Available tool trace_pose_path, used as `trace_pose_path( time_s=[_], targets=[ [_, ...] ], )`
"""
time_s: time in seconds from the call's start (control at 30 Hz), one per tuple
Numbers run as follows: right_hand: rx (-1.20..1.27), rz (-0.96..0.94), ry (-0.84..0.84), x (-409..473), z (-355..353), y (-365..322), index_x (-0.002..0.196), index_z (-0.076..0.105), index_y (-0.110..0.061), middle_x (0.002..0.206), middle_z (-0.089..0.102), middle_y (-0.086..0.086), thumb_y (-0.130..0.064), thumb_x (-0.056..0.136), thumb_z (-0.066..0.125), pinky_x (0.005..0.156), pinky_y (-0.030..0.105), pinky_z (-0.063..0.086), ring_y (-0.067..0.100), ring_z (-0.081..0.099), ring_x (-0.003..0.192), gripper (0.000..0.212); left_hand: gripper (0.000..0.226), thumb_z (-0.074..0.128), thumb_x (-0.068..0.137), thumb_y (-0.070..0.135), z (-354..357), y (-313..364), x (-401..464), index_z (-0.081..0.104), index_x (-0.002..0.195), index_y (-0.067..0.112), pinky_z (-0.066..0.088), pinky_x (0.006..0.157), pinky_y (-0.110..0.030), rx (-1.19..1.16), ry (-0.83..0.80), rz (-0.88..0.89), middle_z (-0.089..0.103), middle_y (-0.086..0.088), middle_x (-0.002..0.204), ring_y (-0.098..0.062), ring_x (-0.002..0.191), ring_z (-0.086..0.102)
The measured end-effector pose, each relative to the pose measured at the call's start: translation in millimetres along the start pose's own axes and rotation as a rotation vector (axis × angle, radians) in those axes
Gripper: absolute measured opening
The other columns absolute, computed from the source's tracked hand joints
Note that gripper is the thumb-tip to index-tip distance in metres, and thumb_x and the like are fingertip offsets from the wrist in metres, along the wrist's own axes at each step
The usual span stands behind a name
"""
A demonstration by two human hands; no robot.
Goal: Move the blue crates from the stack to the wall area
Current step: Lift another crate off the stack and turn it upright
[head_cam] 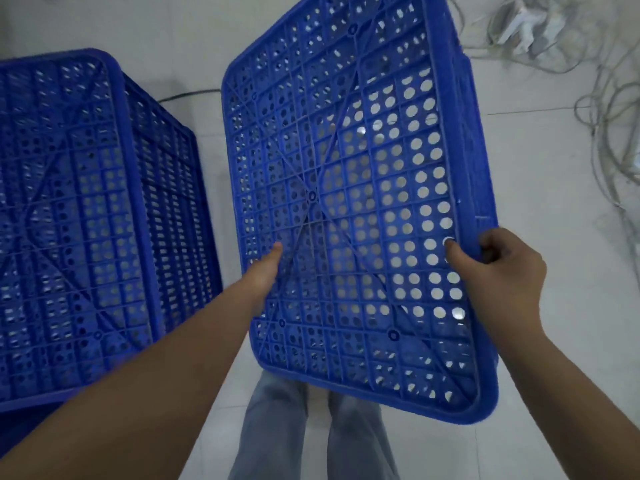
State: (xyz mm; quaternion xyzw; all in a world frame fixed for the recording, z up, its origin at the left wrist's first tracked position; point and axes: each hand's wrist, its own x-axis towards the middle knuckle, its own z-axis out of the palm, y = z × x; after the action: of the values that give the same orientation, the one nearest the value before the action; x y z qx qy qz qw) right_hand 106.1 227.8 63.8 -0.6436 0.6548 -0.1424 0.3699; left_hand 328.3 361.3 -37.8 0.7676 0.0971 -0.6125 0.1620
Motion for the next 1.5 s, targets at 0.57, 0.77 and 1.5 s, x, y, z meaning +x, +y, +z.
trace_pose_path(
  time_s=[0.57,0.77,1.5],
  targets=[
    [-0.198,-0.336,-0.162,-65,120,-54,0.061,0.03,-0.018,0.046,0.027,-0.01,-0.017,0.069,0.073,0.034,0.019,0.018,0.011,0.023,0.036,0.044,0.054,0.031,0.097,0.055,10,21,-9,0.047,0.138,0.023,0.051,0.09,-0.03,-0.361,-0.145,0.232,0.062,0.003,0.121,-0.013,0.106,0.061],
    [-0.343,-0.419,-0.234,-62,158,-56,0.056,0.041,-0.014,0.041,0.031,-0.004,-0.014,0.052,0.081,0.041,0.011,0.0,0.014,0.02,0.034,0.041,0.052,0.035,0.092,0.062,3,25,-14,0.066,0.114,0.026,0.051,0.096,-0.035,-0.467,-0.16,0.326,0.072,-0.001,0.108,-0.018,0.102,0.067],
    [-0.154,-0.238,0.079,73,53,-67,0.109,0.059,-0.007,0.107,0.055,0.007,-0.008,0.087,0.052,0.076,0.024,0.039,0.017,0.054,0.092,0.024,0.074,0.057,0.094,0.029,-33,27,-16,0.013,0.153,0.026,0.038,0.098,-0.029,-0.224,0.352,0.518,0.035,0.001,0.152,-0.021,0.136,0.039]
  ],
)
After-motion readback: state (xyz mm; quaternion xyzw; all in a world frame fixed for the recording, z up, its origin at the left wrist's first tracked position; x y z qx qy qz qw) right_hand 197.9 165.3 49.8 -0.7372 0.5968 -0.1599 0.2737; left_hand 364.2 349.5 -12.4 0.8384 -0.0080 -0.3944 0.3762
